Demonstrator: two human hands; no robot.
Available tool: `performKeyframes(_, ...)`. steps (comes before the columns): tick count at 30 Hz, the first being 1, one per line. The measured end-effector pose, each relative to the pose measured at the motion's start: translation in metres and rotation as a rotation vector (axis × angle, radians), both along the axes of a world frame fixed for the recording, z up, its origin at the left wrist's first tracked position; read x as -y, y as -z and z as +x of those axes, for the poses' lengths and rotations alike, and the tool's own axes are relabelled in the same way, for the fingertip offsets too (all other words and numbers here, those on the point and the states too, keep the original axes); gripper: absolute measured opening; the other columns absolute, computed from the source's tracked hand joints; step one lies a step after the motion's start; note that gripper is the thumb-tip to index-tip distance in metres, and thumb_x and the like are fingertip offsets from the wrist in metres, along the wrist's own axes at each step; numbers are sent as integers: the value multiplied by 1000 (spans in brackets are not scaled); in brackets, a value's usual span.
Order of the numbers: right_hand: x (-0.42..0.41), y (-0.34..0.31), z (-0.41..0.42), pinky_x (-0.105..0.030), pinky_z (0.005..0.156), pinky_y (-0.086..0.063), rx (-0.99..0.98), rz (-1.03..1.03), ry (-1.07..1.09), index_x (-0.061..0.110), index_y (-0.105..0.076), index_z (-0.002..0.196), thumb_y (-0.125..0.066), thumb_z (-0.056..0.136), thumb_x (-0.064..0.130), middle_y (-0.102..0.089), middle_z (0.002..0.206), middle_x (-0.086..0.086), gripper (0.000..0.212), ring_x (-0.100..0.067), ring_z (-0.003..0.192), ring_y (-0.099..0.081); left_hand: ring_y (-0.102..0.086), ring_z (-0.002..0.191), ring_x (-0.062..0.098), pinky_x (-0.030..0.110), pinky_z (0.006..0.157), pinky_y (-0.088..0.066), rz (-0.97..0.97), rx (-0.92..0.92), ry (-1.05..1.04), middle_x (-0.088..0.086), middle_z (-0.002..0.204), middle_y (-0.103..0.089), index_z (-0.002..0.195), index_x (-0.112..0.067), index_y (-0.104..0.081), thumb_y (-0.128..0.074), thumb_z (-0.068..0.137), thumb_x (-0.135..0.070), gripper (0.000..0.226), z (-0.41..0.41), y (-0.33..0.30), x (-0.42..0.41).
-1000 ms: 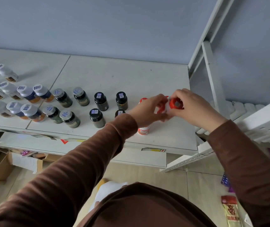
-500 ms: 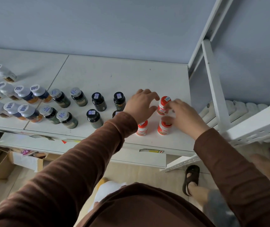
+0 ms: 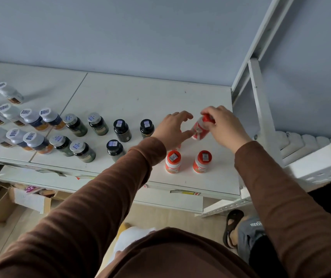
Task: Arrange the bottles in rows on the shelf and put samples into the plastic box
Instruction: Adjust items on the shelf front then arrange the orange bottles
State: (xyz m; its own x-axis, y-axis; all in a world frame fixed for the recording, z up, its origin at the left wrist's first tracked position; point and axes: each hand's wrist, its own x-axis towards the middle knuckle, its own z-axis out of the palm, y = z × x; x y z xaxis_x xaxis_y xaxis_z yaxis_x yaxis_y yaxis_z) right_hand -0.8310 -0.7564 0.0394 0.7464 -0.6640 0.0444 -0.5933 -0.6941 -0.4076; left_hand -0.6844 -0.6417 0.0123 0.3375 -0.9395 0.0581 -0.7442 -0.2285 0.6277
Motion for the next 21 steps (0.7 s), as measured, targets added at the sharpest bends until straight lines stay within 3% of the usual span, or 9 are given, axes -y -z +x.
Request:
performKeyframes(4, -4, -39, 4, -28, 78, -44, 189, 130, 98, 22, -60, 118, -53, 94, 44, -63, 113, -3, 33, -22, 98, -62, -63, 100, 17, 31, 87, -50, -76, -500, 15, 4, 115, -65, 129, -22, -52, -69, 85, -35, 49, -1, -14, 6)
performKeyframes(8, -9, -54, 7, -40, 73, -57, 374, 292, 242, 20, -61, 94, -50, 83, 70, -67, 87, 1, 52, -19, 76, -64, -62, 80, 22, 33, 78, -55, -54, -1130, 72, 18, 105, -60, 125, -8, -55, -51, 96, -44, 46, 1, -30, 4)
performKeyframes(11, -14, -56, 7, -35, 61, -50, 439, 430, 266, 17, -58, 92, -51, 82, 73, -61, 74, 1, 57, -15, 61, -56, -52, 65, 18, 27, 66, -52, 67, -1346, 66, 13, 86, -59, 114, -7, -54, -39, 96, -57, 56, 0, -37, 0)
performKeyframes(14, -18, -53, 5, -33, 65, -49, 420, 405, 258, 18, -59, 97, -51, 82, 73, -62, 80, 4, 58, -12, 67, -57, -51, 65, 18, 25, 66, -52, 101, -1379, 53, 13, 84, -58, 111, -7, -52, -37, 96, -58, 55, -3, -38, -1)
performKeyframes(16, -17, -53, 2, -33, 70, -51, 351, 278, 246, 20, -60, 103, -50, 84, 71, -64, 91, 5, 55, -14, 77, -61, -57, 77, 19, 29, 78, -55, 65, -1331, 47, 14, 96, -59, 117, -6, -53, -38, 99, -50, 49, -5, -37, 0)
performKeyframes(18, -15, -55, -2, -32, 75, -51, 273, 141, 199, 21, -61, 109, -51, 88, 64, -65, 100, 4, 49, -18, 82, -62, -60, 98, 22, 31, 93, -53, 23, -1186, 100, 16, 115, -58, 131, -8, -50, -42, 102, -37, 42, -6, -36, 1)
performKeyframes(21, -9, -52, -7, -28, 85, -45, 210, 66, 92, 23, -60, 122, -56, 92, 48, -62, 117, -2, 40, -21, 103, -61, -58, 114, 23, 33, 100, -50, 55, -827, 119, 13, 127, -59, 136, -13, -47, -55, 97, -25, 41, -9, -38, 8)
